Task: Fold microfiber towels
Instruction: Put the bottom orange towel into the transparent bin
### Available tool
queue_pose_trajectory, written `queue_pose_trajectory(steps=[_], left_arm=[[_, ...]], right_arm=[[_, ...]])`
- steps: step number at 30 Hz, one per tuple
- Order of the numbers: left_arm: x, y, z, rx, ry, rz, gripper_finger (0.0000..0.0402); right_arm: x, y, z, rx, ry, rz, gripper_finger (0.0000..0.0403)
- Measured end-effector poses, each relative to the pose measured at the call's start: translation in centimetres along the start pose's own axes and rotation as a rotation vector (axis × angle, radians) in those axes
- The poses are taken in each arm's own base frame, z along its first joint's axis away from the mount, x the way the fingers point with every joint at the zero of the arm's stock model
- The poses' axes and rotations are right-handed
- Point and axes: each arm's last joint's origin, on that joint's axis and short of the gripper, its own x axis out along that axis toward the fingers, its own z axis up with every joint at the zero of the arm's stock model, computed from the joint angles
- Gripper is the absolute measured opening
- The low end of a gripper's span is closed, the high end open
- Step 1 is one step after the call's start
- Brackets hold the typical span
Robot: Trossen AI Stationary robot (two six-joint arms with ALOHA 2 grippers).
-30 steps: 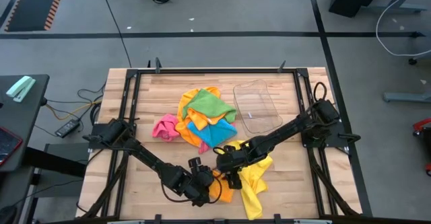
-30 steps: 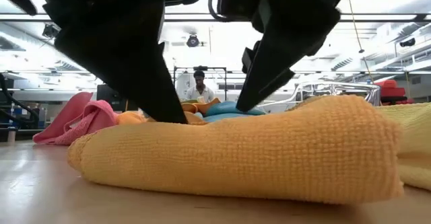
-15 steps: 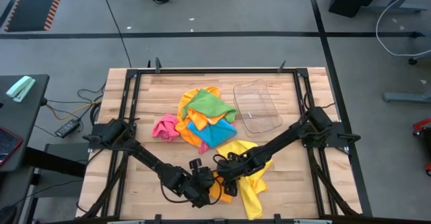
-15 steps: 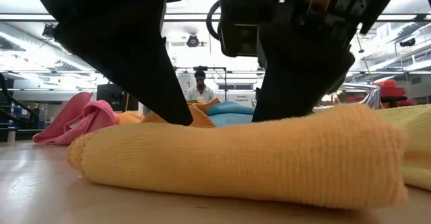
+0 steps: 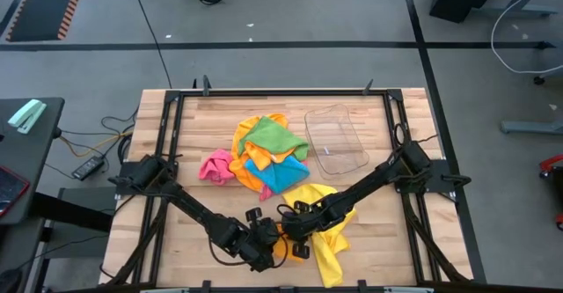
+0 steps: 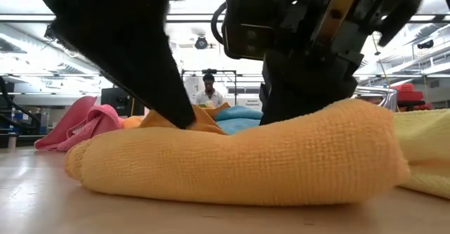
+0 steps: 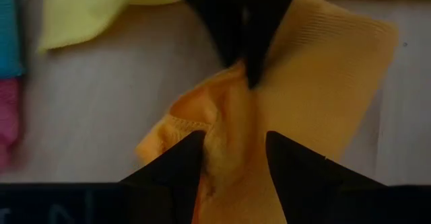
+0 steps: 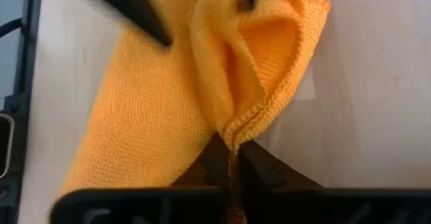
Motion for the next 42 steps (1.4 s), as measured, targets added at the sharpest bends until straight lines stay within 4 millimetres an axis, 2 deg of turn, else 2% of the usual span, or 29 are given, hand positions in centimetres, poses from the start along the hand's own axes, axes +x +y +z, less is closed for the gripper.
queue_pose_trajectory(steps=[8,14,23,30,42], left_arm=[[-4.9,2.0,1.4,0.031,0.039,0.039,0.0173],[-7.2,2.8,2.2,0.017,0.027,0.029,0.0173],[-7.5,2.9,2.3,0.036,0.022,0.023,0.0173],[-7.4,3.0,2.5,0.03,0.021,0.027,0.0166],[-7.4,3.0,2.5,0.027,0.018,0.024,0.0147]], right_arm=[[-0.2,-0.2,0.2,-0.013,0.005,0.003,0.0012],[-2.3,0.1,0.8,-0.075,-0.012,-0.01,0.0012],[-5.6,0.0,2.0,-0.142,-0.048,-0.028,0.0012],[-6.1,-0.8,2.7,-0.134,-0.034,0.005,0.0012],[-7.6,-1.1,3.4,-0.127,-0.043,0.052,0.0012]])
